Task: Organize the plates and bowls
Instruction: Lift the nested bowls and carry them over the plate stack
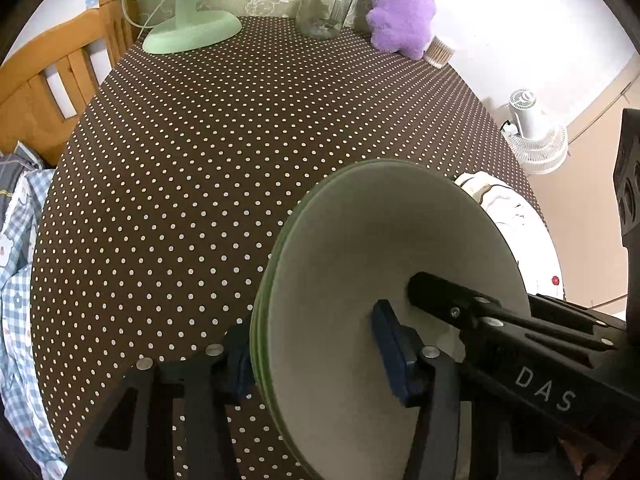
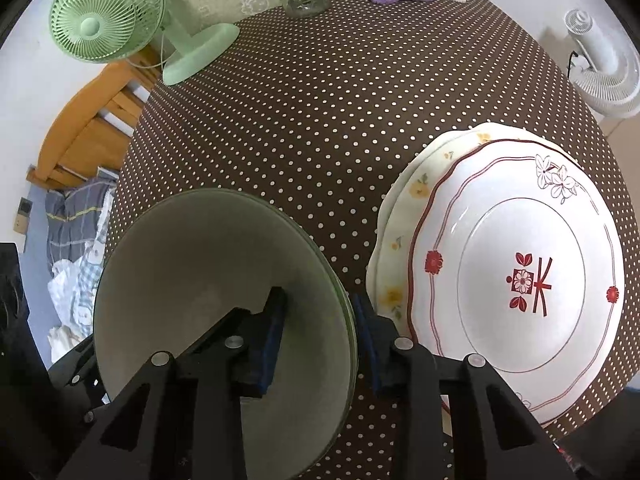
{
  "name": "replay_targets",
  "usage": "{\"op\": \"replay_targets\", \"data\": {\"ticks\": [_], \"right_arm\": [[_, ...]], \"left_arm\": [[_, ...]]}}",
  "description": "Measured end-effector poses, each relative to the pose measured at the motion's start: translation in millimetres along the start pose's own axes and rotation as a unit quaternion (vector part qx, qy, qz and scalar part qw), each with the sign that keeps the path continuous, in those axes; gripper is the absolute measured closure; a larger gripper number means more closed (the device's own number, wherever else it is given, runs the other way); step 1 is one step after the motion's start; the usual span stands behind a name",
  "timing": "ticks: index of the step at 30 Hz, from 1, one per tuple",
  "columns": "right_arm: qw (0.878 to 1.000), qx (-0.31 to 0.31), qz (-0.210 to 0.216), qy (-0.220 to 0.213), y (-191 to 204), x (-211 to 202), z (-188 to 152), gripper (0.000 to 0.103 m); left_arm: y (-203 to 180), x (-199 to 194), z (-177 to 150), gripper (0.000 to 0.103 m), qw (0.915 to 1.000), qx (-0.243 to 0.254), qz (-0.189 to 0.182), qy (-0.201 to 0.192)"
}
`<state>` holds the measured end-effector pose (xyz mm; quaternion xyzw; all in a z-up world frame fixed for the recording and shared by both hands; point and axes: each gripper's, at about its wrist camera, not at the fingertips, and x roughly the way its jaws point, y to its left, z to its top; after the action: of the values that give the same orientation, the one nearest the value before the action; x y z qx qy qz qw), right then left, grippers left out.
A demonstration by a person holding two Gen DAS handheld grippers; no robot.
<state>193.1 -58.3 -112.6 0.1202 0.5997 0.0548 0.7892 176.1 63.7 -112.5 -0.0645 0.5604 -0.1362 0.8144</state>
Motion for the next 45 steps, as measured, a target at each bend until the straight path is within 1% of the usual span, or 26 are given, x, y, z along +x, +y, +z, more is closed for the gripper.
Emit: {"op": "replay_targets", "data": {"ticks": [4,8,10,14,18,22,24,28,32,39,45], "right_arm": [[1.000,-0.004,0.001,0.005,4,1,0,0.066],[1.000,-0.011,-0.001,0.003,9,-2,-4,0.066],[1.000,-0.017,-0.003,0.000,13,-2,-6,0.066],[0.999,-0.037,-0.026,-0.017,23,0,-10,0.065],[0.999,-0.037,-0.024,-0.025,21,1,-13,0.064],[0.999,-0.032,-0.030,-0.013,22,1,-10,0.064],[0.999,-0.025,-0.025,-0.007,22,-1,-11,0.064],[1.000,-0.015,-0.024,-0.003,20,-7,-16,0.064],[0.999,-0.012,-0.033,-0.013,21,-17,-21,0.064],[0.999,0.005,-0.032,-0.020,14,-34,-27,0.064],[0.999,-0.007,-0.029,-0.032,7,-55,-25,0.064]], "left_arm": [[4,-1,-3,0.051,0.9999,-0.006,-0.008,0.009],[19,-10,-13,0.051,0.9996,-0.011,-0.016,0.022],[20,-13,-16,0.051,0.9998,-0.002,-0.004,0.020],[17,-17,-19,0.051,0.9995,0.027,0.013,0.007],[18,-18,-21,0.051,0.9993,0.035,0.012,0.006],[17,-18,-22,0.049,0.9993,0.034,0.010,0.014],[19,-21,-25,0.048,0.9993,0.032,0.006,0.017],[15,-23,-25,0.048,0.9992,0.032,-0.006,0.022],[13,-31,-28,0.048,0.9990,0.039,-0.014,0.017],[0,-45,-29,0.048,0.9989,0.042,-0.013,0.013],[-21,-60,-23,0.048,0.9994,0.031,-0.012,0.005]]}}
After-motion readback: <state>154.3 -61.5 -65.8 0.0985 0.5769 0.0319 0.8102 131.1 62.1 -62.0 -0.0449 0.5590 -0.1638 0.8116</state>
